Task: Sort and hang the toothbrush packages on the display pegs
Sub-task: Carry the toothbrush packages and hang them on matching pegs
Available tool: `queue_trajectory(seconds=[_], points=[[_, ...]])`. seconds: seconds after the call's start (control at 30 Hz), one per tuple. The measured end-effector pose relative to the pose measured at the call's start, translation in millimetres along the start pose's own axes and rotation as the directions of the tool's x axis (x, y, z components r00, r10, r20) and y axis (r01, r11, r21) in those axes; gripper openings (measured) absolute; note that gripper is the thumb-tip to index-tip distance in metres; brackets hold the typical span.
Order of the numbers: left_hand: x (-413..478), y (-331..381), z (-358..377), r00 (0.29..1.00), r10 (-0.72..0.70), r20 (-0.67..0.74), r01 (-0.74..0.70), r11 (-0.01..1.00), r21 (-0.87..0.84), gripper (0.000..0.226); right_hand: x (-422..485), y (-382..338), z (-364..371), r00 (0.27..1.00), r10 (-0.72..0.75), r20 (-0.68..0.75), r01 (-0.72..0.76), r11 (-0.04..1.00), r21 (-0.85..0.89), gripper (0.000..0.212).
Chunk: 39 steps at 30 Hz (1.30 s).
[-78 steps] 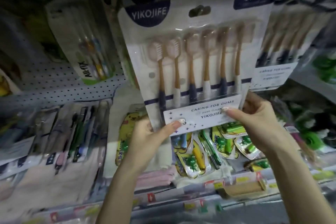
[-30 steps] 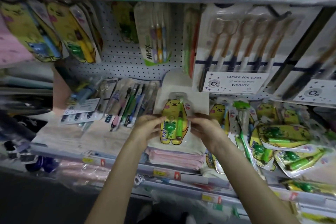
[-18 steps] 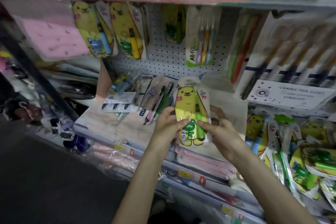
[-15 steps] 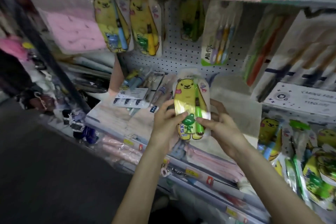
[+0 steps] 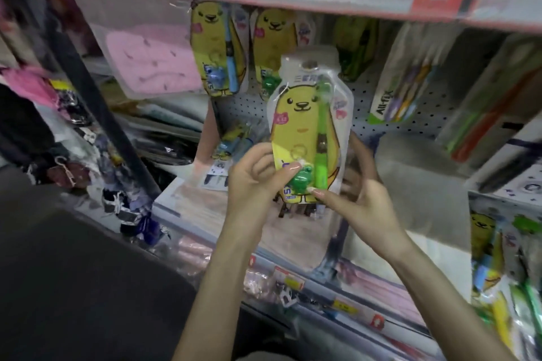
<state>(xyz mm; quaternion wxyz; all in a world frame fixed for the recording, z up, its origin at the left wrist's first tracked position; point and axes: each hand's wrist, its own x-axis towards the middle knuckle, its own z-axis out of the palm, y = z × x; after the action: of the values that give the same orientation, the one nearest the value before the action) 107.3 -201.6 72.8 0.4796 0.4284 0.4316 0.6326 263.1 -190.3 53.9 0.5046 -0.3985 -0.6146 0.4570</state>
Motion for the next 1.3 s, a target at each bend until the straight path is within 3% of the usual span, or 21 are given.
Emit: queue_trajectory(seconds=[0.17, 0.27, 0.53, 0.87, 1.07, 1.17, 1.3], points=[[23, -6, 9, 0.997, 0.025, 0.073, -0.021, 0.999, -0.043, 0.023, -1, 2, -2, 0.974, -0.119, -0.194, 0.116, 0.993, -0.023, 0.064], [34, -9, 10, 0.981, 0.032, 0.193, -0.011, 0.994, -0.109, 0.018, 0, 1, -1, 0.948, -0.162, -0.276, 0.158, 0.987, -0.037, 0.056], [59, 1, 11, 0.954, -0.035, 0.298, 0.122, 0.952, -0.279, 0.012, 7, -8, 12, 0.904, -0.194, -0.38, 0.188, 0.981, -0.053, 0.049], [75, 11, -1, 0.918, -0.015, 0.397, 0.127, 0.958, -0.256, 0.019, 9, -12, 28, 0.914, -0.164, -0.37, 0.163, 0.986, -0.035, 0.048], [78, 11, -5, 0.904, 0.027, 0.428, 0.082, 0.968, -0.235, 0.012, 1, -12, 35, 0.907, -0.115, -0.406, 0.139, 0.99, 0.03, 0.044], [84, 4, -7, 0.909, -0.003, 0.418, 0.107, 0.968, -0.227, 0.002, 4, -9, 33, 0.895, -0.076, -0.44, 0.116, 0.991, 0.064, 0.042], [93, 0, -3, 0.92, -0.053, 0.389, 0.147, 0.965, -0.216, 0.007, 19, -3, 25, 0.864, -0.011, -0.504, 0.064, 0.994, 0.088, 0.035]])
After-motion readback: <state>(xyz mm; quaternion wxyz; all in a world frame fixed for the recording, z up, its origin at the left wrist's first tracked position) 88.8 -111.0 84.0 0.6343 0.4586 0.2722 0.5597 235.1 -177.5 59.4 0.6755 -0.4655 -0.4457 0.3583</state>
